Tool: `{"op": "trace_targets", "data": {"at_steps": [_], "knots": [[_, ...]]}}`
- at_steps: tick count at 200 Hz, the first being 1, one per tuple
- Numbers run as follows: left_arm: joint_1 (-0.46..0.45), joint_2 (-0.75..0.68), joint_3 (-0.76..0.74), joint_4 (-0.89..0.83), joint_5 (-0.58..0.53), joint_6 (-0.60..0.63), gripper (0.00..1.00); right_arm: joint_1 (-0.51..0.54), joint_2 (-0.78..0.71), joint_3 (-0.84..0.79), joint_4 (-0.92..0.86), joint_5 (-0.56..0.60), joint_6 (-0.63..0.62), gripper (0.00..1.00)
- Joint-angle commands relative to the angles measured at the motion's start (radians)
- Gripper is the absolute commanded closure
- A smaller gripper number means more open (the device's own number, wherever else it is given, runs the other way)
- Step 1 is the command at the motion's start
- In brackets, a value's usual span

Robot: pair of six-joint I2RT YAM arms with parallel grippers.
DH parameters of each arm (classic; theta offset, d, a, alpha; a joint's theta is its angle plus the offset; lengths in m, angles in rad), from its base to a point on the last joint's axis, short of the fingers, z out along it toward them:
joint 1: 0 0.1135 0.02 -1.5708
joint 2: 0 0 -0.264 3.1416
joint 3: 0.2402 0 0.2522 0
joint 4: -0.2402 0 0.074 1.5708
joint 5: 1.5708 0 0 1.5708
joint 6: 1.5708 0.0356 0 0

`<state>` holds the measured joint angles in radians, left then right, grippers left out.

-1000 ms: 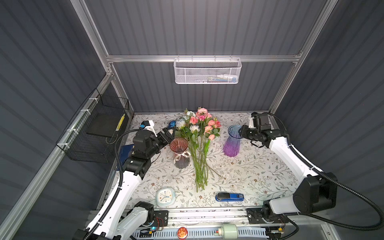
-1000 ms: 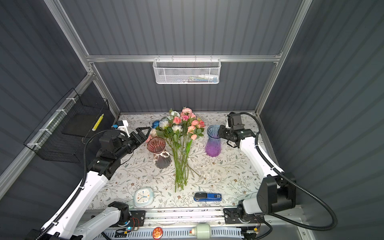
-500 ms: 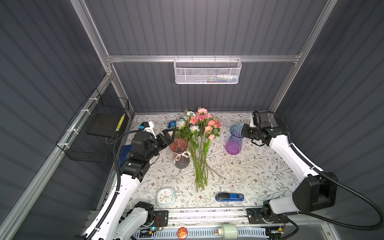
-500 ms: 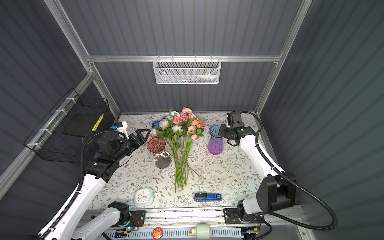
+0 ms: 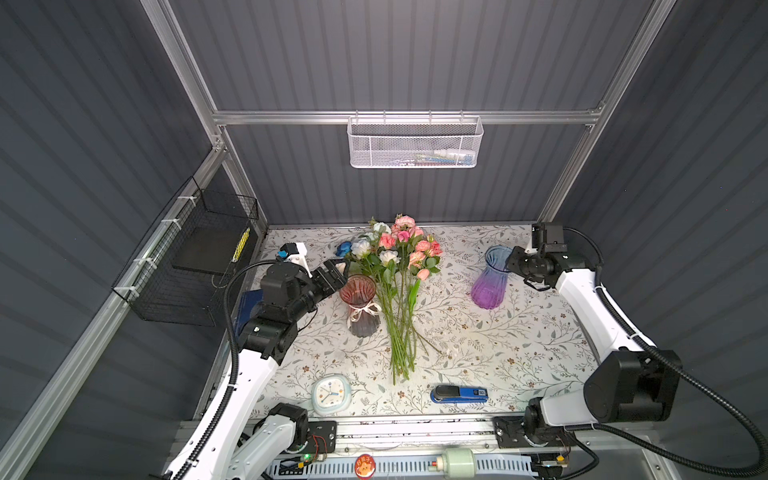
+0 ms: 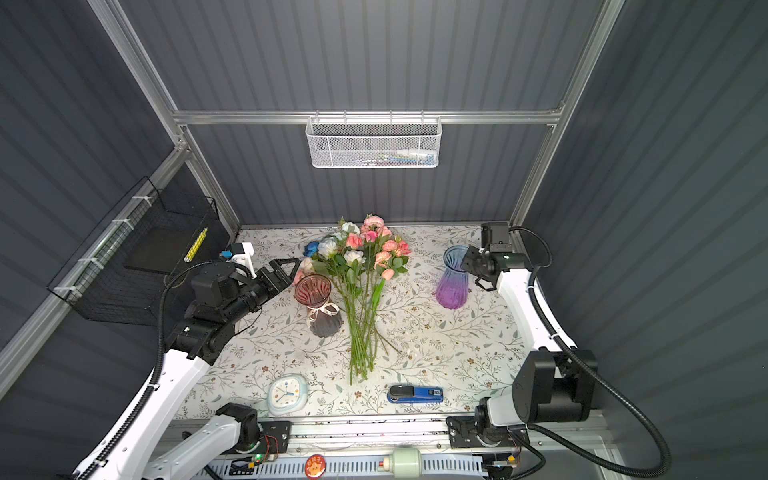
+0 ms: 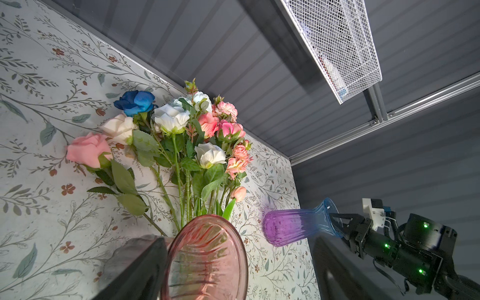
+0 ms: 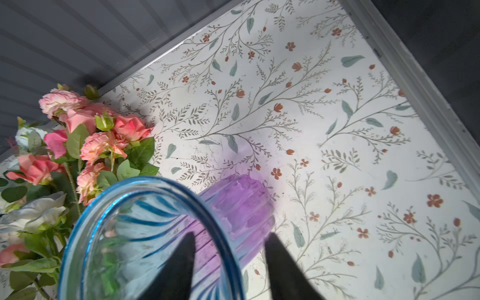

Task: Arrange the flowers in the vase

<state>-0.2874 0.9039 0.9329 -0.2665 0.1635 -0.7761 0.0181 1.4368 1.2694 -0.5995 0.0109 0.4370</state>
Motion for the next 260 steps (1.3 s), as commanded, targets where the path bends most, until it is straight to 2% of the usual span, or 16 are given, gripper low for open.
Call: {"op": "trace_targets", "data": {"at_steps": [1,34,73,77,85,87,93,125,153,167,200,260], "knots": [[-0.005,-0.019,0.038,-0.026,0.027,0.032,0.11,0.005,-0.048,-0.004,-0.014,-0.010,-0.009,0.23],[-0.005,-0.022,0.056,-0.063,0.031,0.049,0.10,0.046,-0.144,0.005,-0.014,-0.026,-0.023,0.20],[-0.005,-0.035,0.061,-0.088,0.032,0.062,0.08,0.238,-0.259,0.005,-0.014,-0.012,-0.046,0.14],[-0.004,-0.035,0.062,-0.090,0.033,0.063,0.08,0.262,-0.261,0.002,-0.011,-0.020,-0.049,0.12],[-0.004,-0.036,0.061,-0.094,0.033,0.066,0.07,0.310,-0.257,-0.006,-0.005,-0.040,-0.056,0.02],[-0.004,-0.035,0.061,-0.095,0.033,0.067,0.03,0.322,-0.254,-0.006,-0.003,-0.046,-0.056,0.01],[-0.004,-0.036,0.059,-0.098,0.031,0.068,0.00,0.358,-0.241,-0.014,0.002,-0.050,-0.058,0.01],[-0.004,-0.038,0.044,-0.100,0.026,0.069,0.00,0.555,-0.106,-0.074,0.086,-0.046,-0.110,0.01],[-0.005,-0.038,0.032,-0.107,0.022,0.068,0.00,0.678,0.045,-0.098,0.186,-0.036,-0.163,0.01],[-0.005,-0.043,0.025,-0.109,0.022,0.064,0.00,0.715,0.105,-0.115,0.258,-0.045,-0.179,0.01],[-0.004,-0.059,0.008,-0.117,0.012,0.061,0.01,0.785,0.201,-0.160,0.384,0.015,-0.179,0.01],[-0.004,-0.061,-0.006,-0.121,0.005,0.052,0.00,0.874,0.352,-0.153,0.444,0.122,-0.173,0.01]]}}
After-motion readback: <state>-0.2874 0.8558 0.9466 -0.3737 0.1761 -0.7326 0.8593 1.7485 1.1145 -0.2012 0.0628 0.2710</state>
